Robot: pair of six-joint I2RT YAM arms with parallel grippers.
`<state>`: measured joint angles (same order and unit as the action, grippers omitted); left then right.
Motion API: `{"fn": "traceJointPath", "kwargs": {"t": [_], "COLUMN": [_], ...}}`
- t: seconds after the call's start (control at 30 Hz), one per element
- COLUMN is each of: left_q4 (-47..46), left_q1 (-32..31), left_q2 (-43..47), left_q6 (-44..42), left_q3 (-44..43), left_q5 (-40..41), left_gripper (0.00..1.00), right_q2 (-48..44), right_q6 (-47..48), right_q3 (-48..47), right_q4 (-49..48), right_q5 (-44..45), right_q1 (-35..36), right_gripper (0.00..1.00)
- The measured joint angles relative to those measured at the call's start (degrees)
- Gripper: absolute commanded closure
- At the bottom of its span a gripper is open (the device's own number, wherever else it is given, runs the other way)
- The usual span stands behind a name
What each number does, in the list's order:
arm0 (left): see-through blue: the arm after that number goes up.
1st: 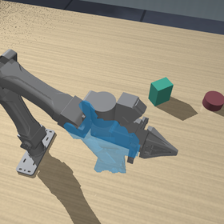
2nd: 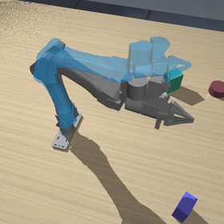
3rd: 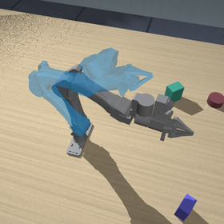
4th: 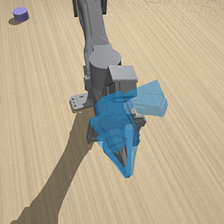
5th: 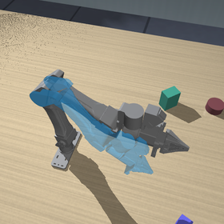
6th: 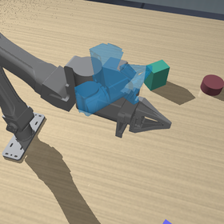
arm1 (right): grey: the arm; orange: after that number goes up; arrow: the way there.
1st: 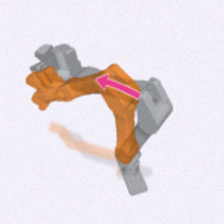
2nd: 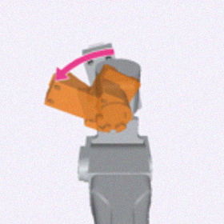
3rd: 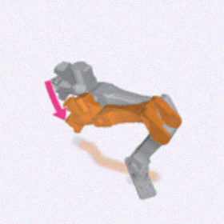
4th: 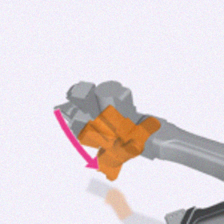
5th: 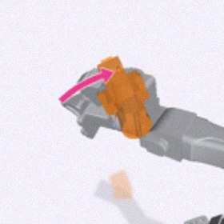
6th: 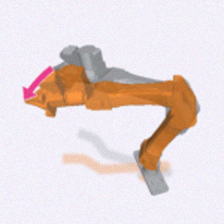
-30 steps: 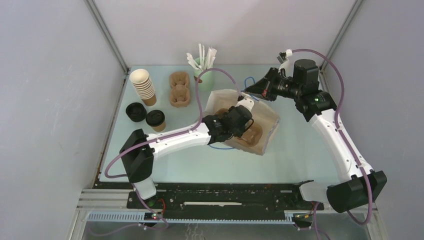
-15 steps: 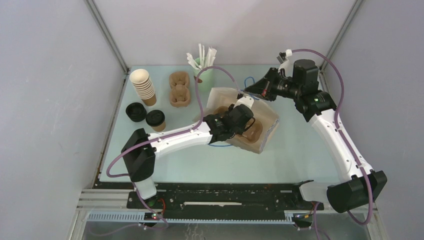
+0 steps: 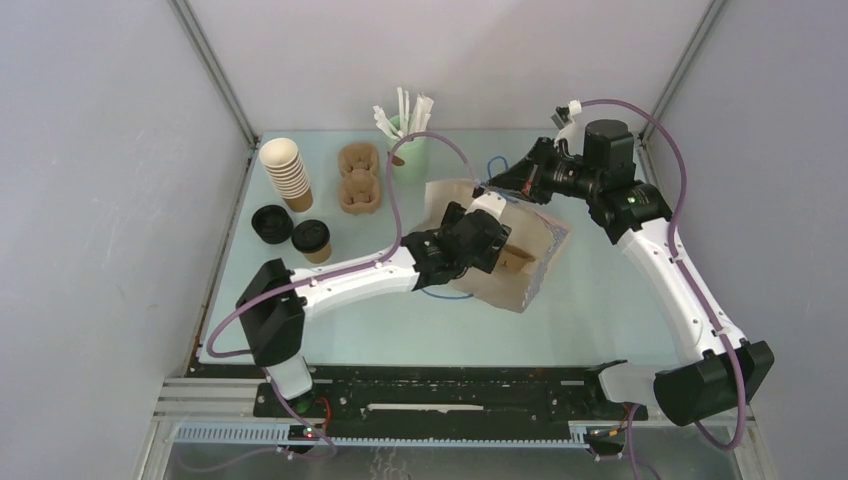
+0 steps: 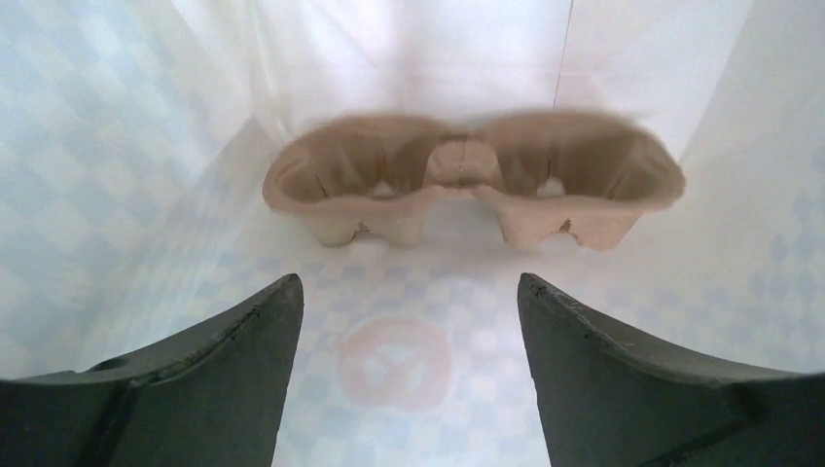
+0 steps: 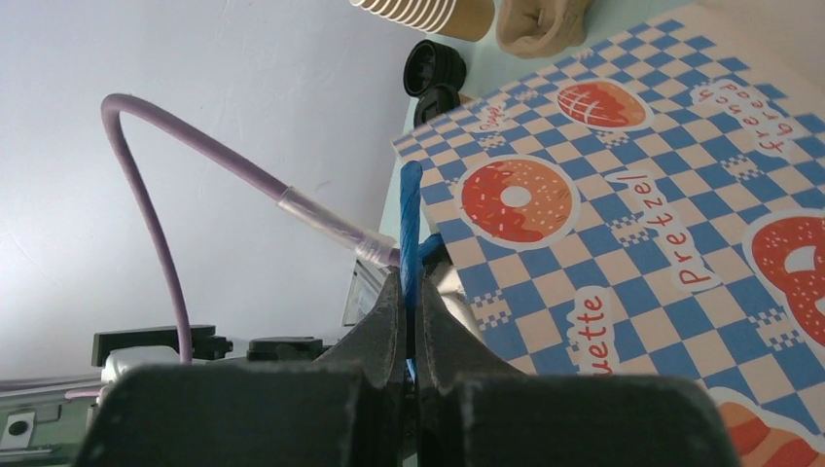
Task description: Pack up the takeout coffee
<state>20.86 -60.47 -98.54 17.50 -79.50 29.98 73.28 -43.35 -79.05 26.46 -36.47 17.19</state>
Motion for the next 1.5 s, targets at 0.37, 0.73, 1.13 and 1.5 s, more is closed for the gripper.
{"fn": "traceJointPath", "kwargs": {"t": [0.37,0.73,1.13,1.5], "left_q4": [2.0,26.8,33.8,27.3], "left_q1": [-0.1,3.7,15.4,16.4], "left_q2": [13.7,23.4,25.5,20.1], "left_q6": [-1.2,15.5,28.4,31.0], "left_q3": [4.4,-2.7,1.7,3.8], "left_q5": [-9.9,-14.5,-26.9,-32.3], "left_gripper": [0.14,0.07,0.17,0.78], "right_q2": [0.2,0.2,0.7,0.8], "right_q6": [0.8,0.8,0.6,0.6], "right_q3": [0.0,0.0,0.0,0.0], "right_q4": [1.6,1.4,0.7,0.7], "right_q5": [-1.1,-1.1,-1.0,-0.9], "right_q1": [-2.3,-2.4,-1.7,-1.7], "right_gripper": [1.00,1.00,1.00,1.00]}}
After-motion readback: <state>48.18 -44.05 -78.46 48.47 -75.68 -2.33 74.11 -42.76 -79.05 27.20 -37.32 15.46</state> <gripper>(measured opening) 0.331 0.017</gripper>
